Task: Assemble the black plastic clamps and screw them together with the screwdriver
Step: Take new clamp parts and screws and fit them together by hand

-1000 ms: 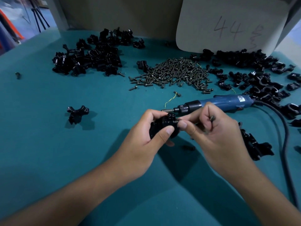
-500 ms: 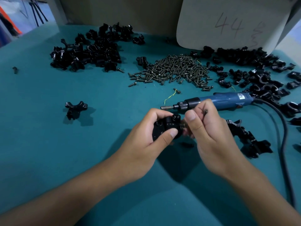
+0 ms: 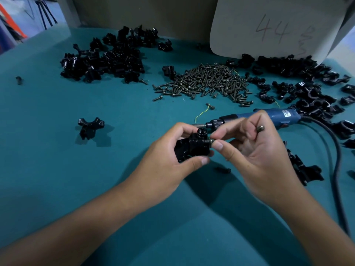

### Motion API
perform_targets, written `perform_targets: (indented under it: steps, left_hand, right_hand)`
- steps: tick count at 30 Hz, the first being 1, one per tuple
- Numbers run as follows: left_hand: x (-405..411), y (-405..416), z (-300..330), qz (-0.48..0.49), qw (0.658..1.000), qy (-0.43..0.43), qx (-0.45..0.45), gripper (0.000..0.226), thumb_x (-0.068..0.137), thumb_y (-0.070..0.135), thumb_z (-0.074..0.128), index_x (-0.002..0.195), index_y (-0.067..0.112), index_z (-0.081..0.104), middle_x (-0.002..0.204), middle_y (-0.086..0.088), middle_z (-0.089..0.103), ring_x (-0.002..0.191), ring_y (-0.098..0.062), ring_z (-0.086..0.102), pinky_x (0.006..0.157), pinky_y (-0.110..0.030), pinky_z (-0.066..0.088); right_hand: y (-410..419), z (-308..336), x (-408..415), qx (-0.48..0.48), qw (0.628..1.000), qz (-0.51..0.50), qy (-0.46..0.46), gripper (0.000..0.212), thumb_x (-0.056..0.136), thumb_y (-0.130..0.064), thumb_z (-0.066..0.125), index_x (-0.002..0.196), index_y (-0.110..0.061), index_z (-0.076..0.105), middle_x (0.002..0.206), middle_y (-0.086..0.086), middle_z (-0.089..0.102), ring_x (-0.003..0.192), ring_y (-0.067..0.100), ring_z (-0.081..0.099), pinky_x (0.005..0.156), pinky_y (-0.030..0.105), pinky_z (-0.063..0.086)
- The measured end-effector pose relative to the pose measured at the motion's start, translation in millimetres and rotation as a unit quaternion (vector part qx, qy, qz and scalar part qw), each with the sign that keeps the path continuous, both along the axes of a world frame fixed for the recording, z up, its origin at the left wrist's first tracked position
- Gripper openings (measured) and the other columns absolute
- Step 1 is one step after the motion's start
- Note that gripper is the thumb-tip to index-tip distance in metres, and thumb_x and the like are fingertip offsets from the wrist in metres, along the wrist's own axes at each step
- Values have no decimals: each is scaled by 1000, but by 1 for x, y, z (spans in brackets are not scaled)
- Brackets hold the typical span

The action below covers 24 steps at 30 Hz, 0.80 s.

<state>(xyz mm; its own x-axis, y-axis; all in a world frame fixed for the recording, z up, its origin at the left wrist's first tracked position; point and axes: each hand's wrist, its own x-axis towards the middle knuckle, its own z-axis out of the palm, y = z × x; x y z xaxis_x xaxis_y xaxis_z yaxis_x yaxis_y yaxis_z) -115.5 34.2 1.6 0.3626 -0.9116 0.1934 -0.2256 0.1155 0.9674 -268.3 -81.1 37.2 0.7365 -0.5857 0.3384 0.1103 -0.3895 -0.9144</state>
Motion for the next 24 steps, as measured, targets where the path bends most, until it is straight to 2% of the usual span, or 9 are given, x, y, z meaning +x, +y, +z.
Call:
perform_targets:
  steps: [4, 7, 11, 14, 16, 18, 20, 24]
  left_hand:
    - [0, -1, 1, 5, 1000, -13, 18, 36, 79, 40, 77, 110, 39, 58, 108, 13, 72, 106, -13, 70, 96, -48, 52]
    - [-1, 0, 2, -1, 1000, -2, 27, 36, 80, 42, 76, 112, 38, 59, 111, 6, 73, 108, -21, 70, 98, -55, 51]
    - [-1, 1, 4, 2, 999, -17, 41, 35, 81, 43, 75, 111, 34, 59, 105, 5, 74, 103, -22, 72, 95, -55, 53]
    - [-2, 1, 6, 10, 999, -31, 44, 34, 81, 43, 75, 110, 33, 59, 100, 6, 74, 98, -21, 72, 92, -54, 54]
    - [-2, 1, 7, 17, 998, -35, 45, 32, 82, 38, 75, 108, 32, 59, 97, 9, 73, 94, -19, 72, 90, -52, 55]
    - [-1, 1, 7, 20, 998, -33, 45, 30, 82, 35, 75, 107, 32, 59, 94, 11, 72, 91, -19, 70, 88, -52, 54]
    - [-1, 1, 6, 17, 998, -25, 47, 30, 82, 35, 74, 108, 32, 59, 97, 9, 72, 95, -21, 70, 91, -53, 53]
    - [-4, 1, 5, 2, 998, -16, 57, 33, 81, 41, 74, 110, 33, 59, 104, 7, 74, 102, -21, 72, 95, -54, 53]
  right_hand:
    - [0, 1, 0, -12, 1000, -12, 13, 38, 85, -31, 68, 86, -20, 32, 99, 3, 72, 99, 23, 70, 88, 40, 57]
    - [-1, 2, 0, -18, 999, -17, 22, 41, 86, -36, 71, 86, -22, 32, 100, 4, 72, 100, 26, 70, 88, 47, 56]
    - [0, 1, 2, -19, 999, -31, 40, 43, 83, -61, 70, 82, -36, 35, 97, 0, 73, 88, 25, 66, 80, 63, 49]
    - [2, -2, 4, -37, 996, -51, 68, 44, 81, -72, 64, 80, -39, 34, 94, -7, 71, 82, 20, 61, 73, 64, 46]
    - [3, -2, 3, -56, 996, -40, 60, 40, 85, -67, 63, 83, -40, 33, 101, -7, 71, 91, 21, 65, 75, 61, 49]
    - [2, -2, 1, -57, 998, -18, 34, 37, 89, -53, 68, 86, -39, 34, 109, -4, 69, 100, 23, 67, 75, 57, 52]
    - [2, -1, 0, -78, 996, -31, 33, 35, 89, -41, 68, 86, -35, 34, 106, -4, 71, 100, 24, 68, 78, 57, 53]
    - [3, -1, 3, -81, 990, -91, 72, 35, 87, -58, 61, 81, -39, 33, 92, -8, 72, 87, 19, 70, 73, 58, 52]
